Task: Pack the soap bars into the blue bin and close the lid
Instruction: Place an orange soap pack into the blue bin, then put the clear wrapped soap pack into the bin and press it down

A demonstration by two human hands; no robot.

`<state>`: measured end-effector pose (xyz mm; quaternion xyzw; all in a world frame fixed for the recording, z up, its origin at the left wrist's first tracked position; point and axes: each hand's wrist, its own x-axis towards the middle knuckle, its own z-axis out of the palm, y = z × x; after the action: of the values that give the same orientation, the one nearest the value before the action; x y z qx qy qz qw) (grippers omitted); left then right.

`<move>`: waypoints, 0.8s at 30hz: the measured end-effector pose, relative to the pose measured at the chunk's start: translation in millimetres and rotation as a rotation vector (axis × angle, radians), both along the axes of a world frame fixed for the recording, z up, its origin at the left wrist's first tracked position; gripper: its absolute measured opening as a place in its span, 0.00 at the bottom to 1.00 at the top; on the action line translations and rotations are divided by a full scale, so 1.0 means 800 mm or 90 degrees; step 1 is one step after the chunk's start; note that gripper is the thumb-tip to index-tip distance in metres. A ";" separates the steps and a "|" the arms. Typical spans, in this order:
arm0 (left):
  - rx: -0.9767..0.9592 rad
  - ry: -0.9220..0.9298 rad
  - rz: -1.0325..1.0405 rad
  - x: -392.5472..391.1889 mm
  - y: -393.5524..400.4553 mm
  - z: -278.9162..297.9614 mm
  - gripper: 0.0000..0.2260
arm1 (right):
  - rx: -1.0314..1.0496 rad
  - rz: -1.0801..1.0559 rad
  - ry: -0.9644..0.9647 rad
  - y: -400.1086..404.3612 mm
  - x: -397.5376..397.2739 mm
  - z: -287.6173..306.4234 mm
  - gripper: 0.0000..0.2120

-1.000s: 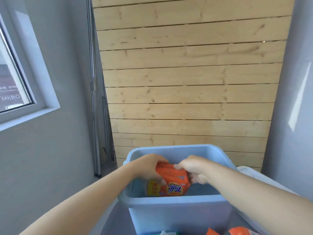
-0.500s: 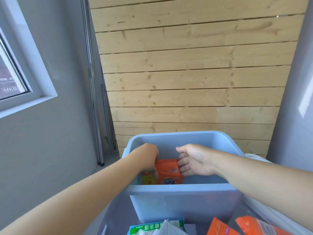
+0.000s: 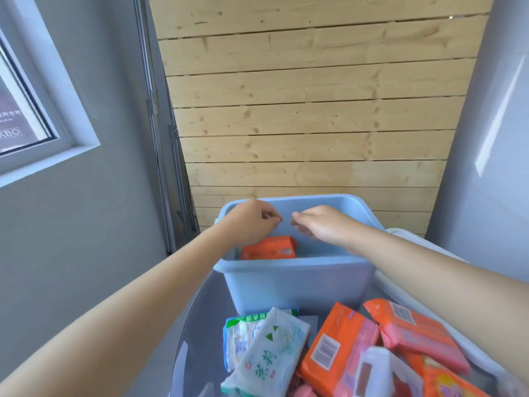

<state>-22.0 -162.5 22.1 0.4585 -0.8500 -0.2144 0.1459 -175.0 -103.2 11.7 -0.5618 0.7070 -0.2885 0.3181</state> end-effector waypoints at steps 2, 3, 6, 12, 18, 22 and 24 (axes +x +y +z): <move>0.016 0.073 -0.023 0.005 0.039 0.009 0.08 | -0.045 0.033 0.013 0.033 0.002 0.009 0.19; 0.024 0.102 -0.035 0.007 0.057 0.011 0.09 | -0.075 0.053 0.021 0.049 0.003 0.013 0.18; 0.026 0.170 -0.060 0.017 0.116 0.016 0.12 | -0.163 0.084 0.004 0.103 0.010 0.023 0.12; 0.027 0.161 -0.088 0.030 0.199 -0.007 0.11 | -0.181 0.081 -0.006 0.198 0.014 0.004 0.11; 0.128 0.054 -0.094 0.025 0.233 -0.048 0.14 | -0.092 0.069 0.111 0.244 0.002 -0.049 0.12; 0.179 0.020 -0.088 0.019 0.243 -0.066 0.17 | -0.070 0.107 0.156 0.258 -0.012 -0.074 0.15; 0.184 0.039 -0.106 0.029 0.249 -0.071 0.15 | -0.049 0.161 0.154 0.262 -0.018 -0.085 0.18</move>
<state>0.9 36.5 -34.4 0.3956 -0.8406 -0.3597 0.0862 -189.1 106.7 -56.2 -0.6890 0.6521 -0.2033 0.2425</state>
